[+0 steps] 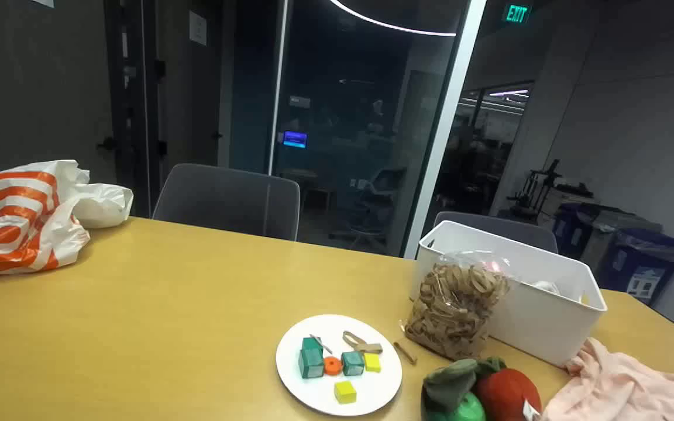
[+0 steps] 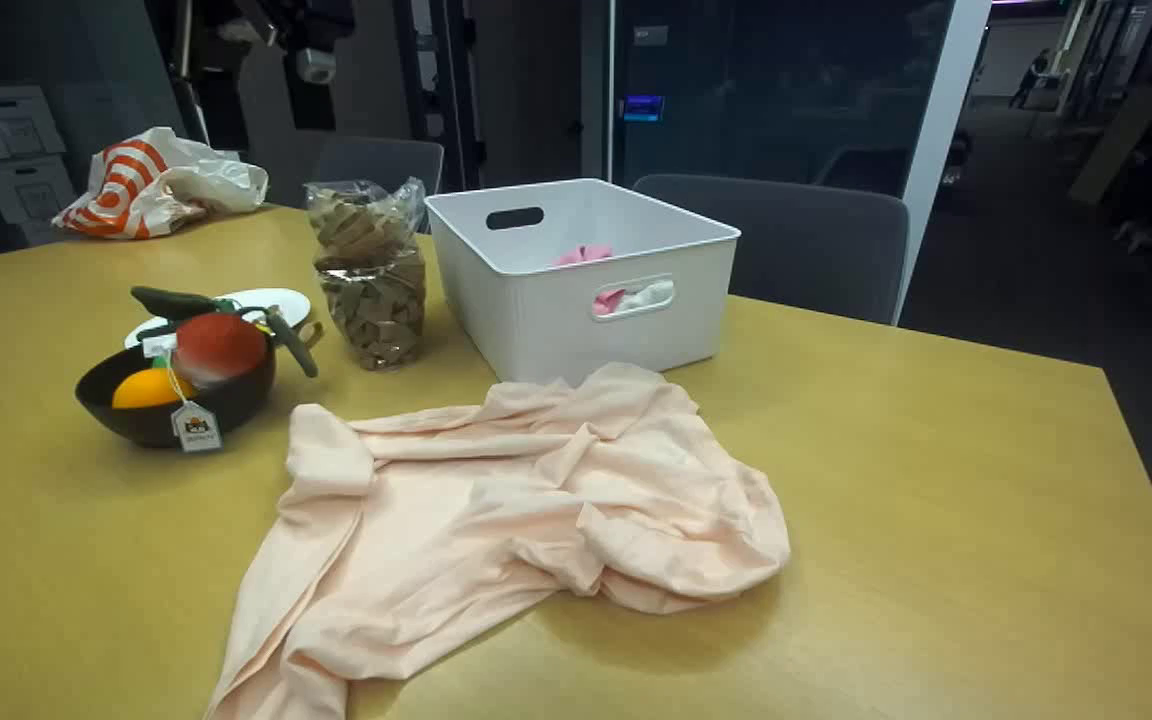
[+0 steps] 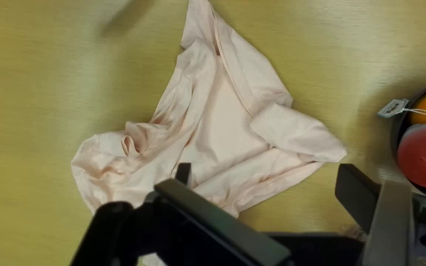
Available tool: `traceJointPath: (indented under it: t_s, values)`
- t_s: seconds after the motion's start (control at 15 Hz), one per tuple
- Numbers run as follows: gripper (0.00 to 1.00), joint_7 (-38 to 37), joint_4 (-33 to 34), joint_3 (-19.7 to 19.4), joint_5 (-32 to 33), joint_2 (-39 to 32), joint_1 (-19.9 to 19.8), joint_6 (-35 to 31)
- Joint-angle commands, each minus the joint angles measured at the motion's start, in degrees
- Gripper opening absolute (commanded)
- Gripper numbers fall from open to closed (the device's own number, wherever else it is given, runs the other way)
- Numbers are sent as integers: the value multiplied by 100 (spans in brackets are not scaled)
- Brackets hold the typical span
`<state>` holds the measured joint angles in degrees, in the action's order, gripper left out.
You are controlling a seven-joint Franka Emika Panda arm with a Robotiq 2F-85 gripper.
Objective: Fold the shirt then put it inside the basket
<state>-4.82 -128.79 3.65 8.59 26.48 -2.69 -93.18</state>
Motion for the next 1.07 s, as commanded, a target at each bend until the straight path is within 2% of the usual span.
traceJointPath:
  t_s: [0.0,0.2,0.4,0.67,1.0]
  values:
    - [100,-30,27,-70,26,-11,88,12]
    - [100,-30,61,-70,26,8,88,12]
    - [100,67,-242,-55,55,21,171,-424]
    - [100,197,-948,-125,-174,6,309,-1278]
    - [100,177,-1793,0,-46,-253,404,-2007]
